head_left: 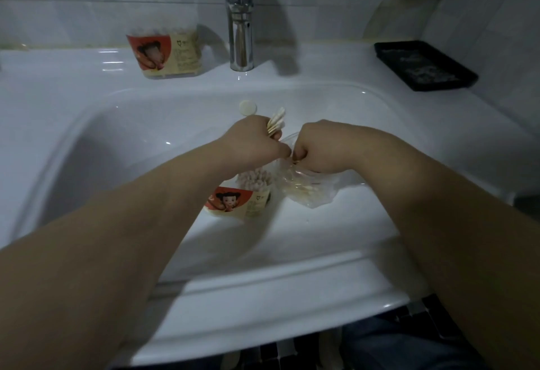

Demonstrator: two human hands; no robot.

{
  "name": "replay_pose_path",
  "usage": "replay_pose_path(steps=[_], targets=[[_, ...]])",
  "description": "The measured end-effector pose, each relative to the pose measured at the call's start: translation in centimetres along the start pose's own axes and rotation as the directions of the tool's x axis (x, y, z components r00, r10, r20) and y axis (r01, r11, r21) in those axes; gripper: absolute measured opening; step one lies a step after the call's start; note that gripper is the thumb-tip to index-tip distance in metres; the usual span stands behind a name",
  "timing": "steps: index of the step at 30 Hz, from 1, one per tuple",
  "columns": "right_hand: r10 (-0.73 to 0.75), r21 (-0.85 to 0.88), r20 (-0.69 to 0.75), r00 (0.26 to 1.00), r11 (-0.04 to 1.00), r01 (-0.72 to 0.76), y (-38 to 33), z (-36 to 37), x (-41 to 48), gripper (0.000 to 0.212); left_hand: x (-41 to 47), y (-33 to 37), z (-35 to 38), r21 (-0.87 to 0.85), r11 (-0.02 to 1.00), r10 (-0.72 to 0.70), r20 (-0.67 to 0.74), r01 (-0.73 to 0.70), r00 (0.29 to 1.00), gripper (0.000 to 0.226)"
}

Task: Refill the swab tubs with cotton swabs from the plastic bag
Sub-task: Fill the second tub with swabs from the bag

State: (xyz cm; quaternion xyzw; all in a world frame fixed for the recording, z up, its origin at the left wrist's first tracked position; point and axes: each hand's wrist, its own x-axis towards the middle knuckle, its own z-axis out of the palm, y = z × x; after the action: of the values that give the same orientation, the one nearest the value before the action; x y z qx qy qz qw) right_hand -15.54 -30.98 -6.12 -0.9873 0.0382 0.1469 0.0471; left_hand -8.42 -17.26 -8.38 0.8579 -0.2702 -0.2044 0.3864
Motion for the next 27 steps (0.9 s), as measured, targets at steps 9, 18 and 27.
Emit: replay_pose_path(steps=[9,18,27], targets=[[0.029,0.196,-0.143,0.989,0.981,-0.001,1.0,-1.1,-0.7,0.013,0.3,-0.7,-0.4,0.148,0.986,-0.055,-0.111,0.071,0.992,0.016],[0.185,0.563,-0.210,0.960,0.826,-0.036,2.1,-1.7,-0.8,0.007,0.2,-0.9,-0.4,0.118,0.988,-0.098,-0.053,0.104,0.994,0.018],[0.259,0.730,-0.172,0.950,0.681,-0.053,2.5,-1.8,-0.5,0.015,-0.2,0.3,-0.6,-0.145,0.986,-0.087,-0.062,0.077,0.994,0.017]])
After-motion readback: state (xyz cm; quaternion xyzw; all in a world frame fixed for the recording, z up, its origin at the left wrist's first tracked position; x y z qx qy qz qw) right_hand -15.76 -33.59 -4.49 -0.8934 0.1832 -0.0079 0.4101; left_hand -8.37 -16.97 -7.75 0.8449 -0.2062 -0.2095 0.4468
